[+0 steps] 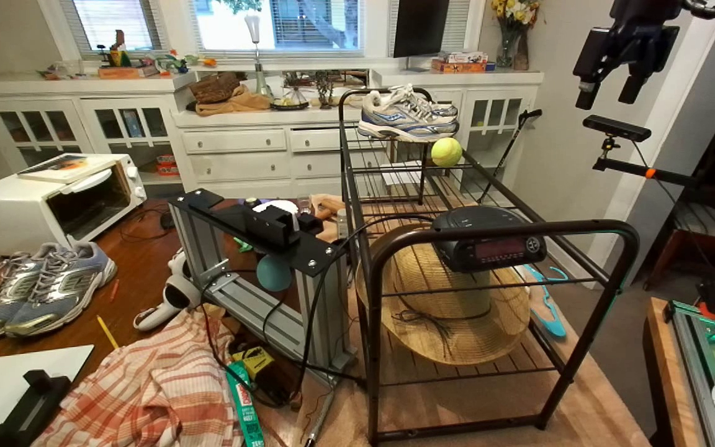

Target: Press the top of the black object

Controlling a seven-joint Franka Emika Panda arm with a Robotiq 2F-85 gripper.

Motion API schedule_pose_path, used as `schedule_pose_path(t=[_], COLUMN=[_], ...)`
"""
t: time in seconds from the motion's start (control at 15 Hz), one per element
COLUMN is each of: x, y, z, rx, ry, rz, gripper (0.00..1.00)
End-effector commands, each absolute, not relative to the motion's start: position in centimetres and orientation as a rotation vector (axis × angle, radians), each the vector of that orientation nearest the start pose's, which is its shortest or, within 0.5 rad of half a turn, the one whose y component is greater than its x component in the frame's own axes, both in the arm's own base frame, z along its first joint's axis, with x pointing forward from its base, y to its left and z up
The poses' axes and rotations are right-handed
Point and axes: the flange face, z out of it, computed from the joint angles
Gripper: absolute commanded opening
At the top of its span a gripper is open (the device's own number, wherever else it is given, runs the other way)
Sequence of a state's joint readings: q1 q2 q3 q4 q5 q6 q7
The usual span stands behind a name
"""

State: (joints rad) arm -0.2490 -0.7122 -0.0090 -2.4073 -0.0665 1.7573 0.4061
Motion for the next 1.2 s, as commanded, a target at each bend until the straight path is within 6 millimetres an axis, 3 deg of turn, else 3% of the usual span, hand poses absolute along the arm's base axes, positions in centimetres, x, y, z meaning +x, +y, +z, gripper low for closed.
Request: schedule_pose_path(t=[0.0, 0.33, 0.67, 0.87, 0.93, 1.0, 1.13], x=[32.5, 32.5, 32.8, 33.7, 34.0, 33.7, 33.7], y=[-4.7, 1.7, 7.7, 11.0, 11.8, 10.5, 11.1], z=[55.8, 54.6, 53.9, 53.8, 53.8, 54.5, 54.5], rx=[-2.927, -2.866, -2.840, -2.797, -2.797, -2.832, -2.839], ry=[1.110, 1.262, 1.179, 1.239, 1.242, 1.212, 1.203], rz=[0.015, -0.008, -0.103, -0.184, -0.222, -0.187, -0.199], gripper=[1.00, 1.00, 1.00, 1.00, 1.00, 1.00, 1.00])
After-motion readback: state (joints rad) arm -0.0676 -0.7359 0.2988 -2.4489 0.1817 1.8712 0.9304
